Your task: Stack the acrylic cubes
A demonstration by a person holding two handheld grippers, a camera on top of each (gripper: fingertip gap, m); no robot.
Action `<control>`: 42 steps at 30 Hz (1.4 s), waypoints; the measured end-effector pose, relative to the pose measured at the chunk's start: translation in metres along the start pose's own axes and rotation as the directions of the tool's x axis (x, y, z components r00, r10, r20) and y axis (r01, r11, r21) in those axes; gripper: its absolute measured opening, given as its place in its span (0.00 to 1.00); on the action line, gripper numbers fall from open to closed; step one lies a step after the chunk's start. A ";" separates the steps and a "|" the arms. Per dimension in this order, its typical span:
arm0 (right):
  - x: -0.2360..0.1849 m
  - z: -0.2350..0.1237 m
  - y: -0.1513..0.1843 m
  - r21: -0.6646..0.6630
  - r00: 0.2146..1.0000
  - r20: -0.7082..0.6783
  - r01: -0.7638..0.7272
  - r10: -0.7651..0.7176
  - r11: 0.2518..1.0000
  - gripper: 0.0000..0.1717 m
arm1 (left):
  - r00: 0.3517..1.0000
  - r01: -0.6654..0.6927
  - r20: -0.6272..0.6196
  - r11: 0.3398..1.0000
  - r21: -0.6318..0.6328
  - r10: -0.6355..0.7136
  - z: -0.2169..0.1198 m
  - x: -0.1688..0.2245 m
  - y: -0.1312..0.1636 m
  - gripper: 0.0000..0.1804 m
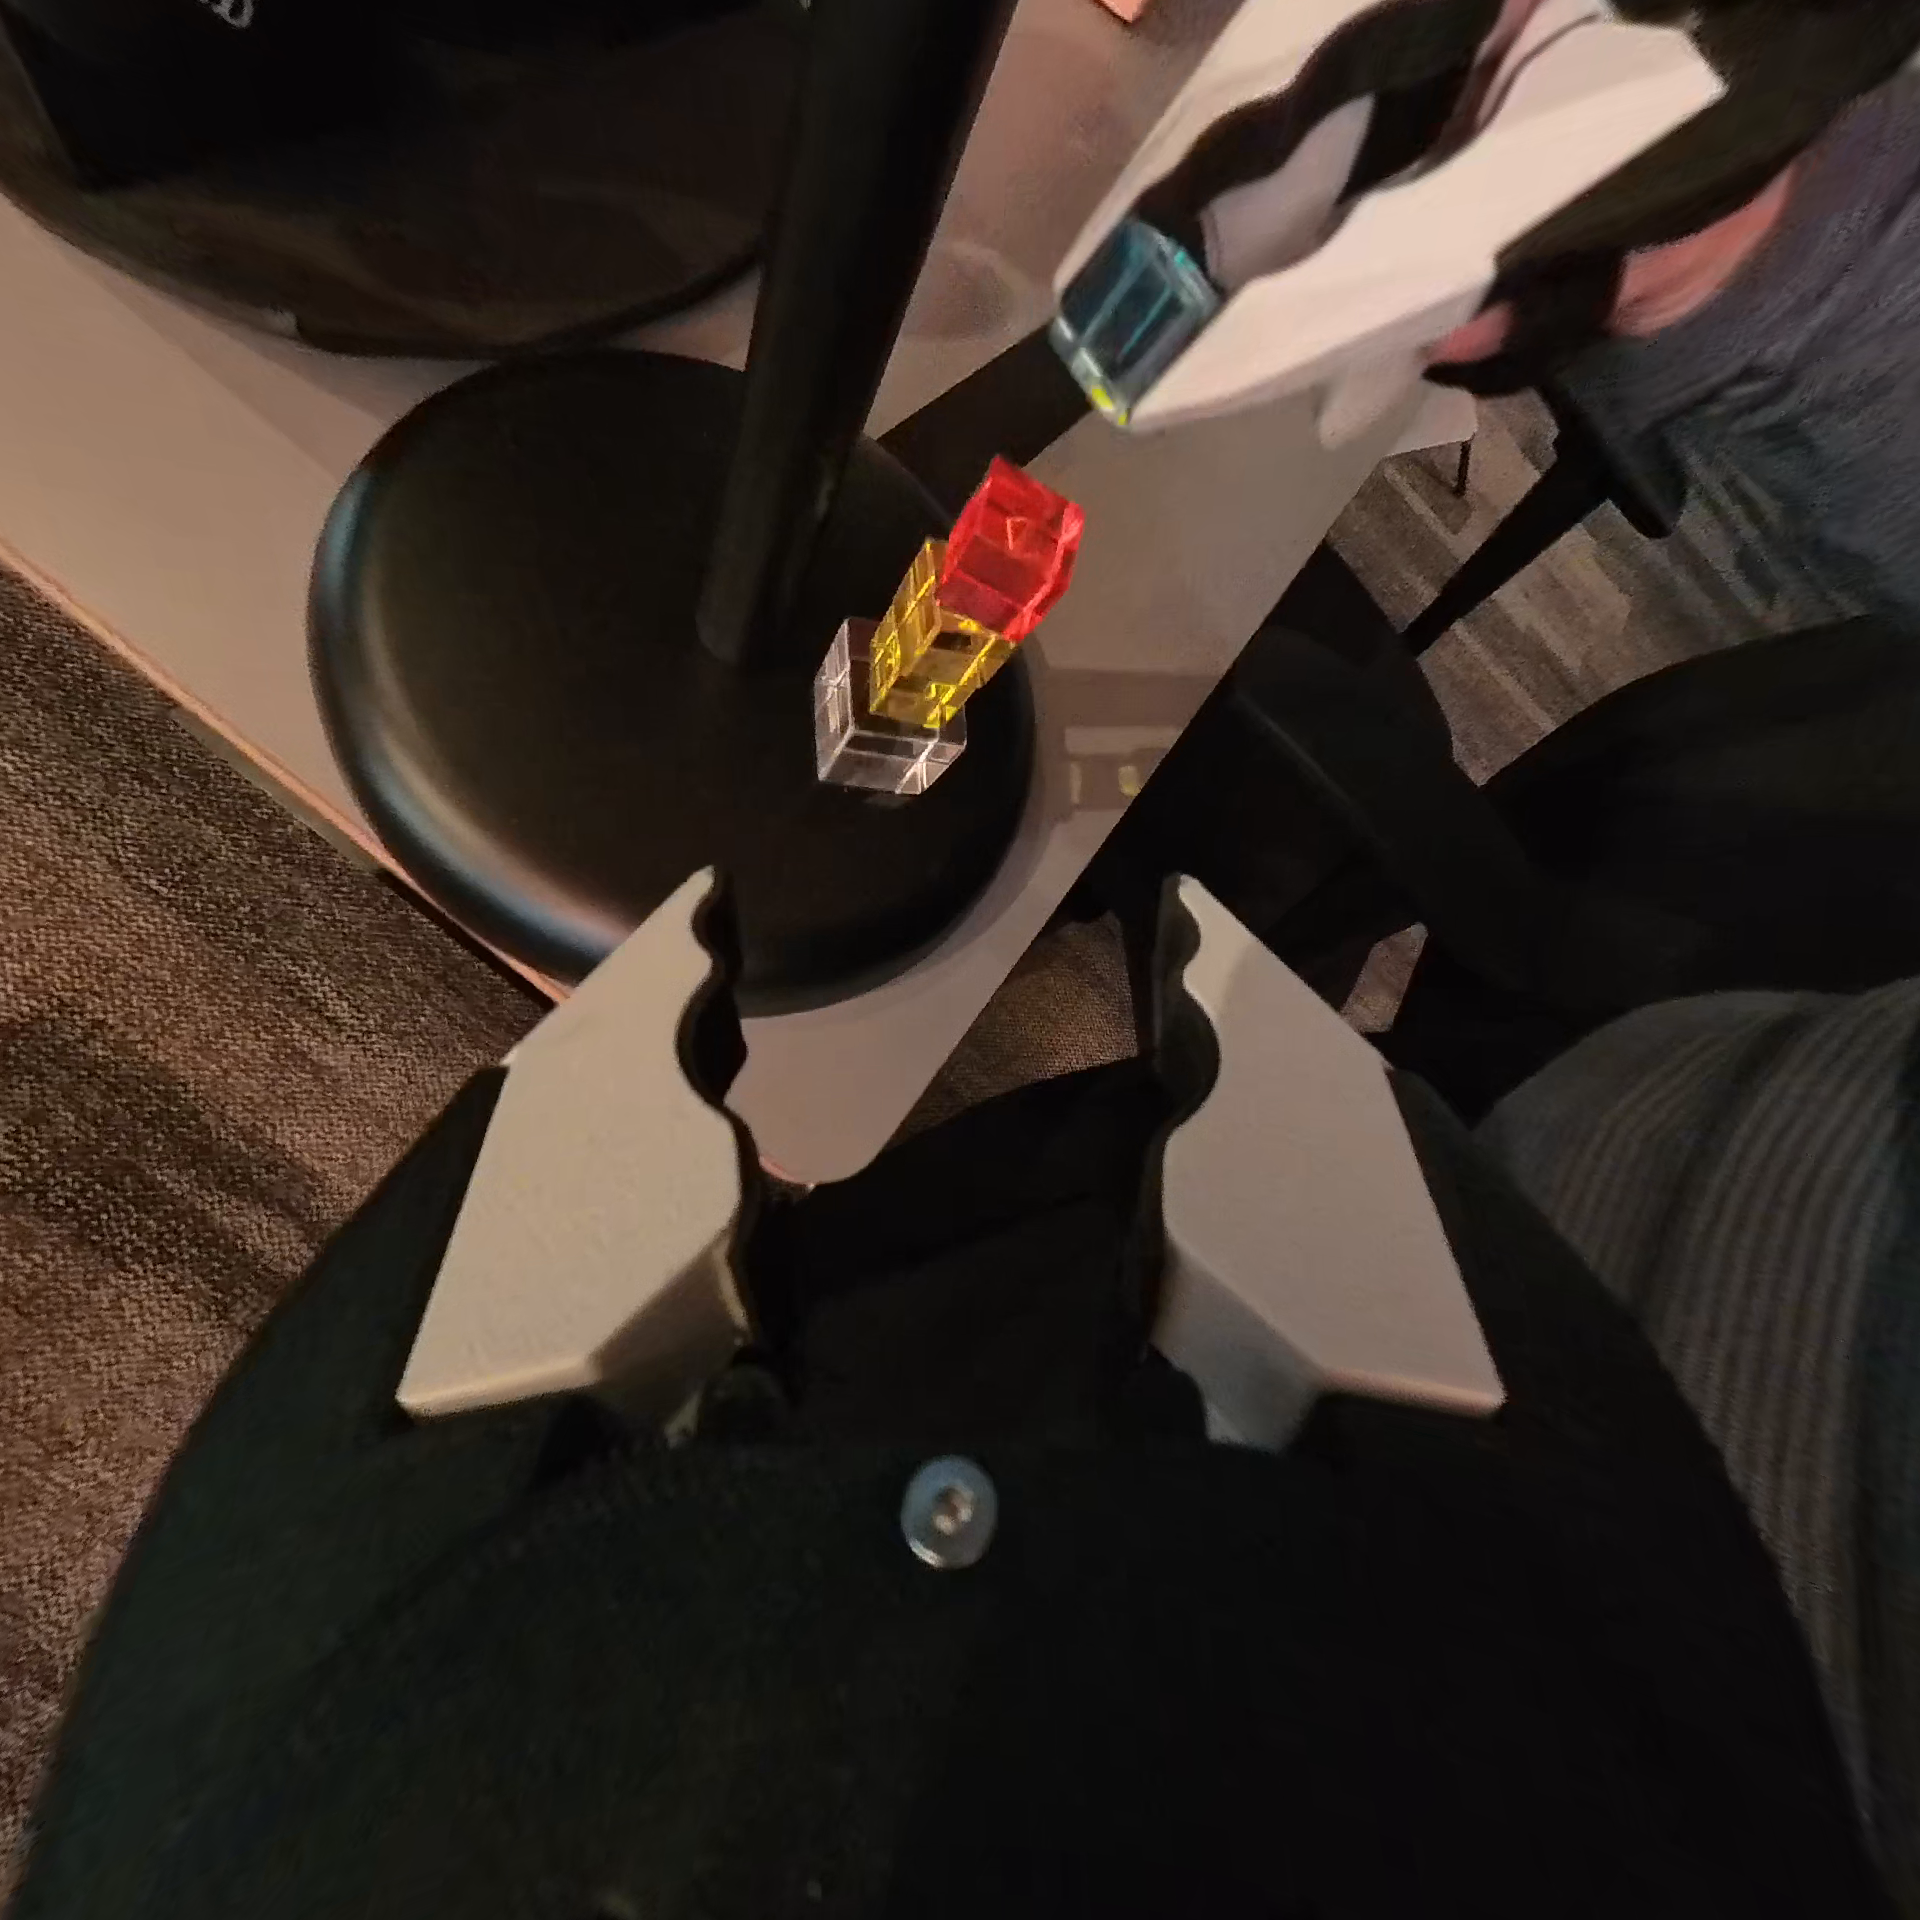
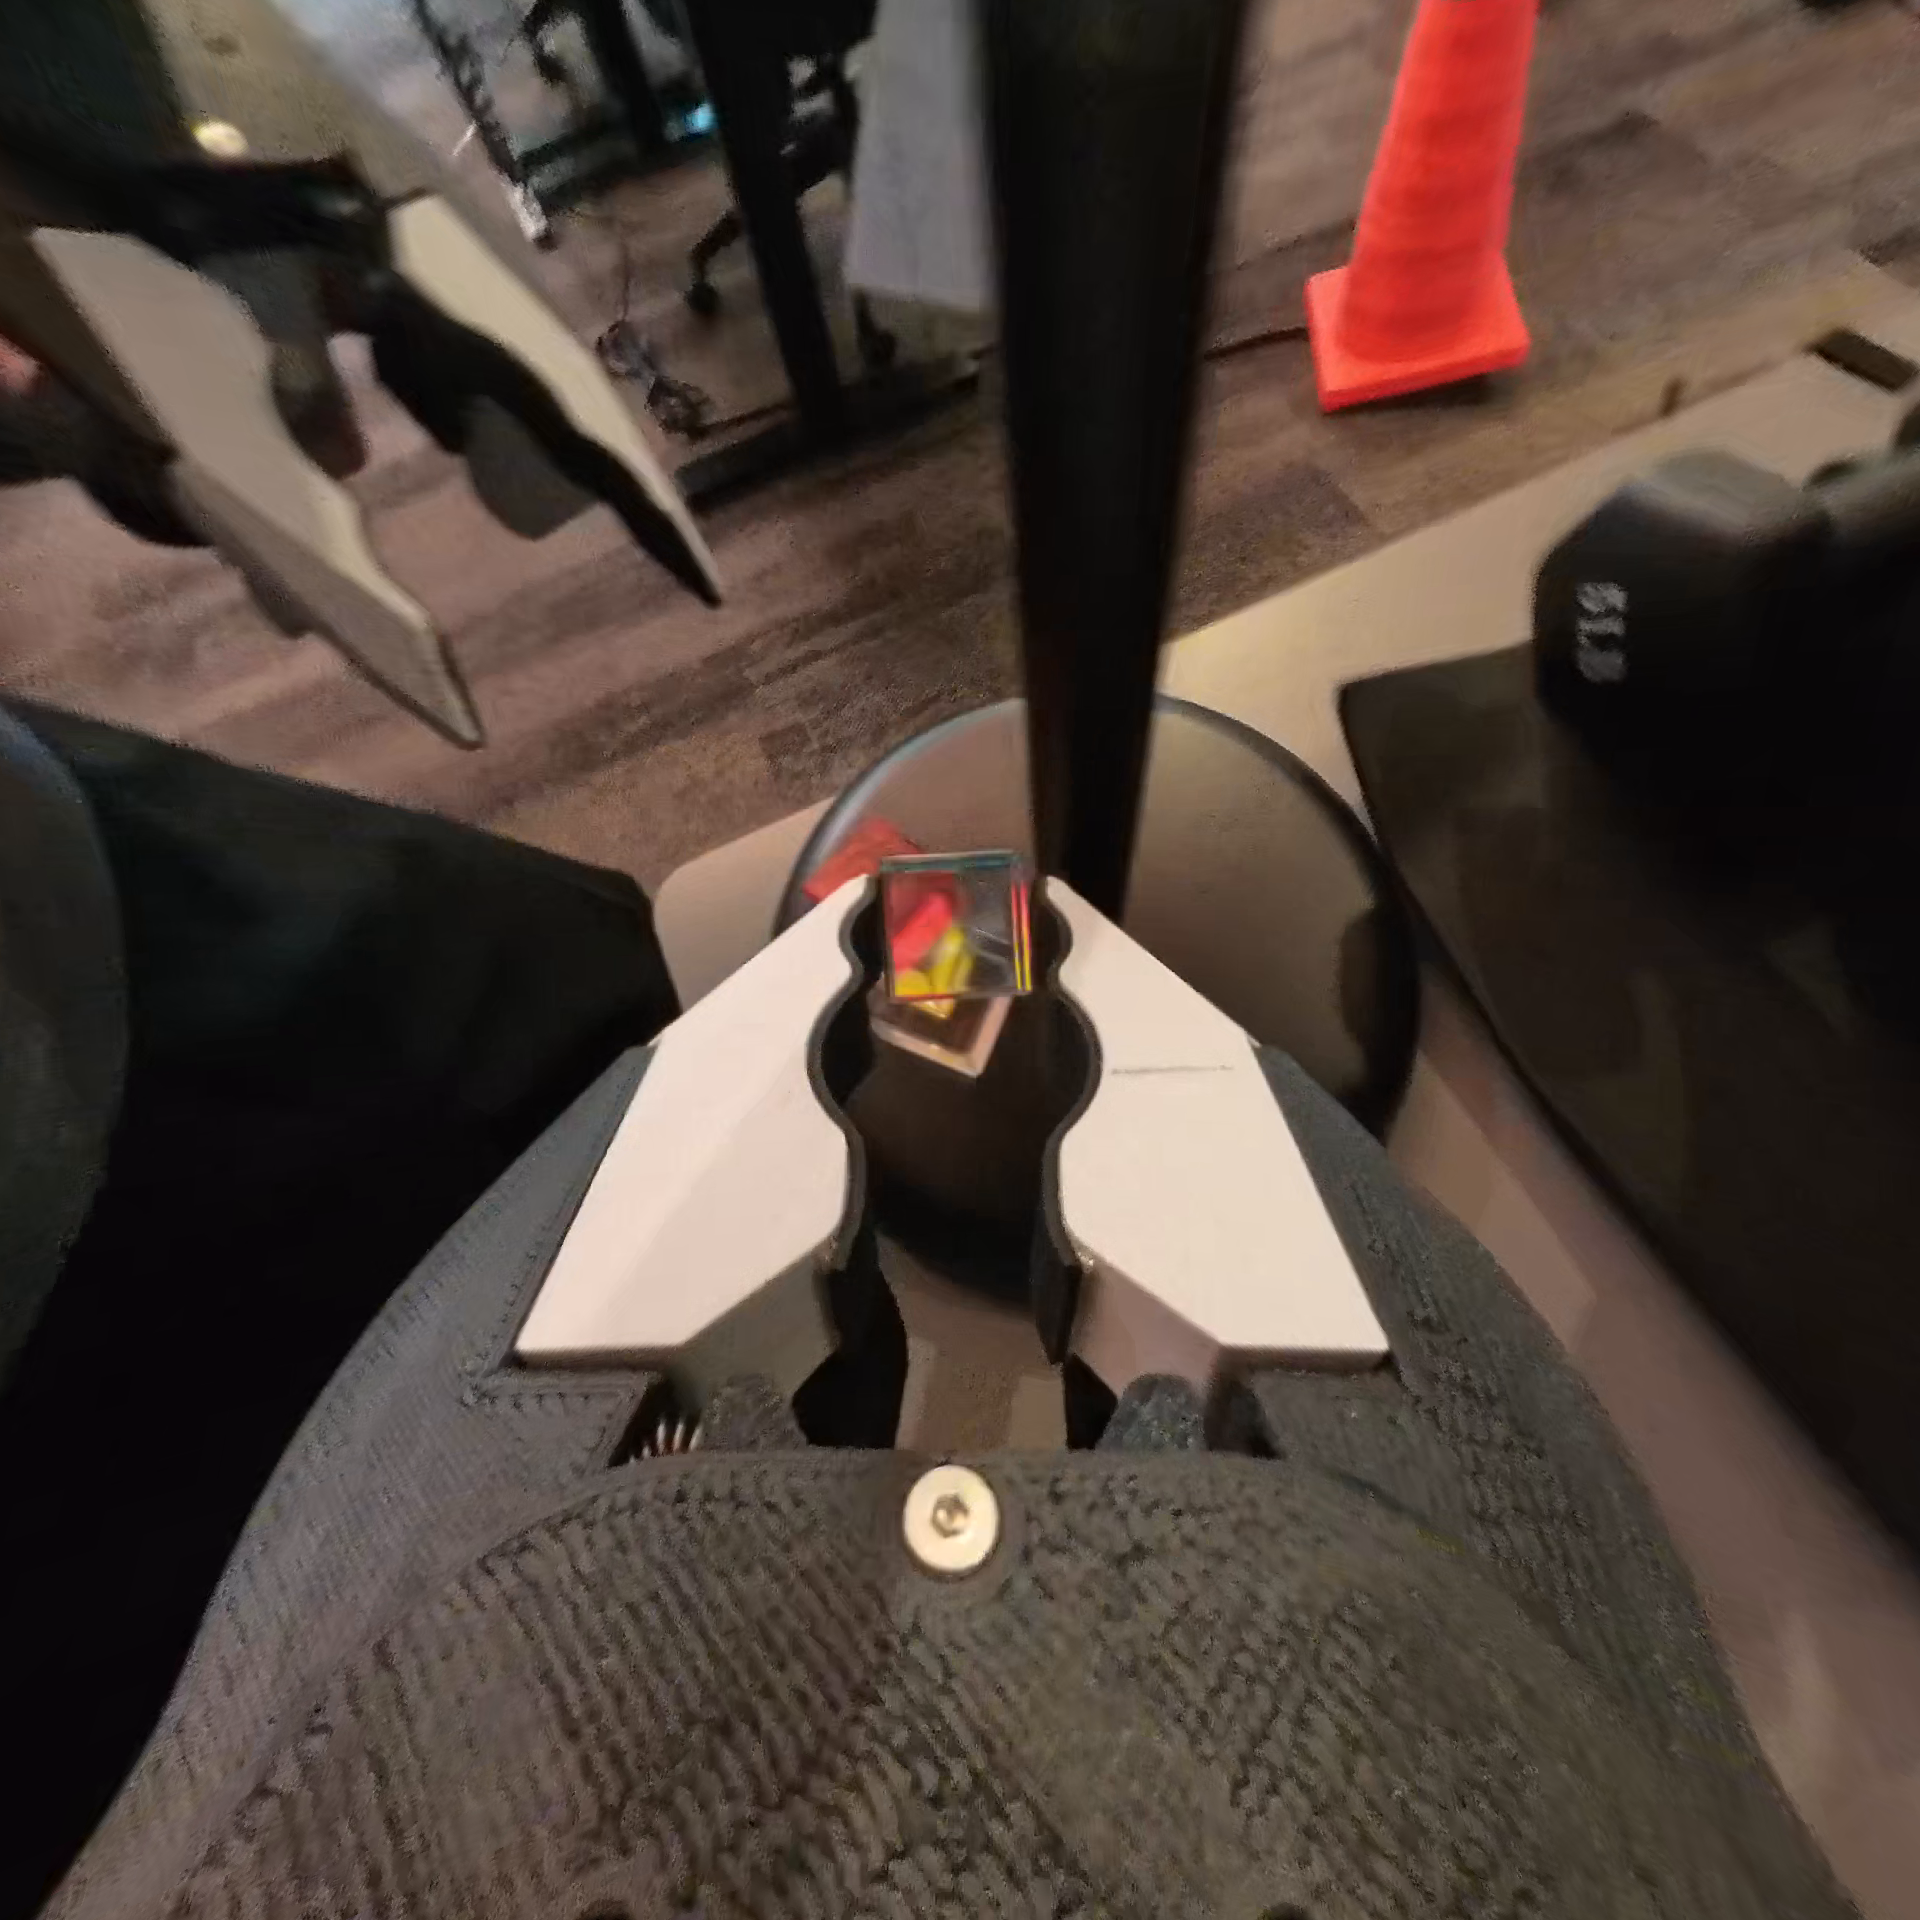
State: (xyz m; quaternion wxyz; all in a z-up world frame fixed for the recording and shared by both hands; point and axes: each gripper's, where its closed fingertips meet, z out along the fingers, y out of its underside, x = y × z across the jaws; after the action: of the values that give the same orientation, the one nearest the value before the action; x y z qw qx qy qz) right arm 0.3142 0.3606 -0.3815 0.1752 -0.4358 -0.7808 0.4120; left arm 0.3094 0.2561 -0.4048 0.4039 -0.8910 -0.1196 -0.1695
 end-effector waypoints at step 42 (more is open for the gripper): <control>0.138 -0.189 0.256 0.616 -0.023 -0.742 -0.418 0.670 0.668 0.13 | 0.976 -0.017 0.214 0.974 0.225 -0.032 -0.034 -0.021 -0.019 0.47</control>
State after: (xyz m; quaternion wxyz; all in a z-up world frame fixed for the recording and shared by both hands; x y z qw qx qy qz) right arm 0.4937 0.6394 -0.4844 0.4713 -0.8360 -0.2198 0.1755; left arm 0.2768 0.2406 -0.3790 0.4865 -0.8520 -0.1845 -0.0584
